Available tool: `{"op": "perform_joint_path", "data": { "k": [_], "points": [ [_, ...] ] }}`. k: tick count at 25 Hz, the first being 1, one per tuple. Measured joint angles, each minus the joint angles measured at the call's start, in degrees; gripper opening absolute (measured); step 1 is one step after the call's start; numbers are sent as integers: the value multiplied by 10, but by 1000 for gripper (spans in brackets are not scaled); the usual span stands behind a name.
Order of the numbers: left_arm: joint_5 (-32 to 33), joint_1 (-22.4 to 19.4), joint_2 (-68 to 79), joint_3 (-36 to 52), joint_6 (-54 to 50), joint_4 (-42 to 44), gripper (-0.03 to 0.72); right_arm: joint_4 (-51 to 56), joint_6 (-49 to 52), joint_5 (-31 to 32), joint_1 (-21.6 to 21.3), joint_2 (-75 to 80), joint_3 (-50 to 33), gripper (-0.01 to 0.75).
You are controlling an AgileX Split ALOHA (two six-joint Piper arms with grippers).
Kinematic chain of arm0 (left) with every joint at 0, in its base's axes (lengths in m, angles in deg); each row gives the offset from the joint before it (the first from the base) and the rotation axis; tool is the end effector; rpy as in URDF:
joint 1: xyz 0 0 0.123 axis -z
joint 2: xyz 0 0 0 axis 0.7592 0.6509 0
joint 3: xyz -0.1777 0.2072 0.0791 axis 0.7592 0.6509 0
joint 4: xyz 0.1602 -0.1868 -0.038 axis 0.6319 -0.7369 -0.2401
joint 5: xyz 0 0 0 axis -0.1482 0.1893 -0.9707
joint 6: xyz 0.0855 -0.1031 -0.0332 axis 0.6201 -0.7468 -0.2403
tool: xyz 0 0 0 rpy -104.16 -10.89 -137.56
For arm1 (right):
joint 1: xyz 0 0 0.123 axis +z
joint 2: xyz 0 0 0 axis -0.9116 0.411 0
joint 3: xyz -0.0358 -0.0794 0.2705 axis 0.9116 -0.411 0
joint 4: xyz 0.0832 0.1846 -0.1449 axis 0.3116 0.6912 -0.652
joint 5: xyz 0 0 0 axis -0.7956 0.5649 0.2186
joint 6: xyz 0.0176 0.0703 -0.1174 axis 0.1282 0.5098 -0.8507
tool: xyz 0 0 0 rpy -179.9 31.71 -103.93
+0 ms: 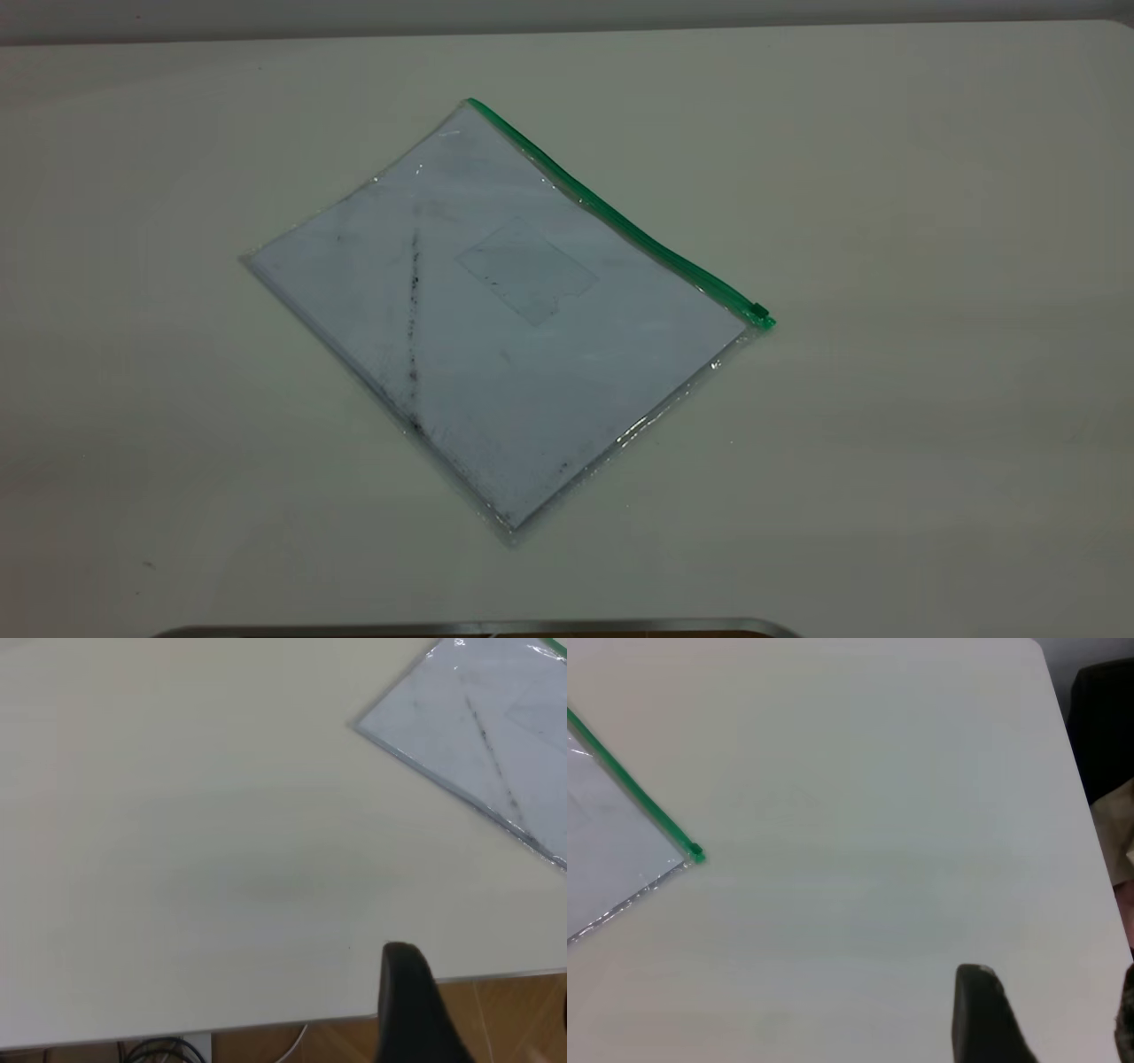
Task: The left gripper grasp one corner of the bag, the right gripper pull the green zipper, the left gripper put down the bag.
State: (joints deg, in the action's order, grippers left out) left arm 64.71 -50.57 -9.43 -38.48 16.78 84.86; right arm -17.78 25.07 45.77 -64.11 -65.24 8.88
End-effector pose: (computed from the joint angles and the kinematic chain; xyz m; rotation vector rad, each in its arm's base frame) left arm 0.0284 -0.0093 0.2415 0.0815 2.1176 -0.0301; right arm 0.0308 -0.0013 0.2410 -0.0222 2.1131 -0.0012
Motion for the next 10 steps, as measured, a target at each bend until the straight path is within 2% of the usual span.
{"op": "perform_joint_path", "data": {
  "k": [10],
  "points": [
    [0, 1, 0, 0, 0, 0, 464, 0, -3, 0, 0, 0, 0, 396]
  ]
}}
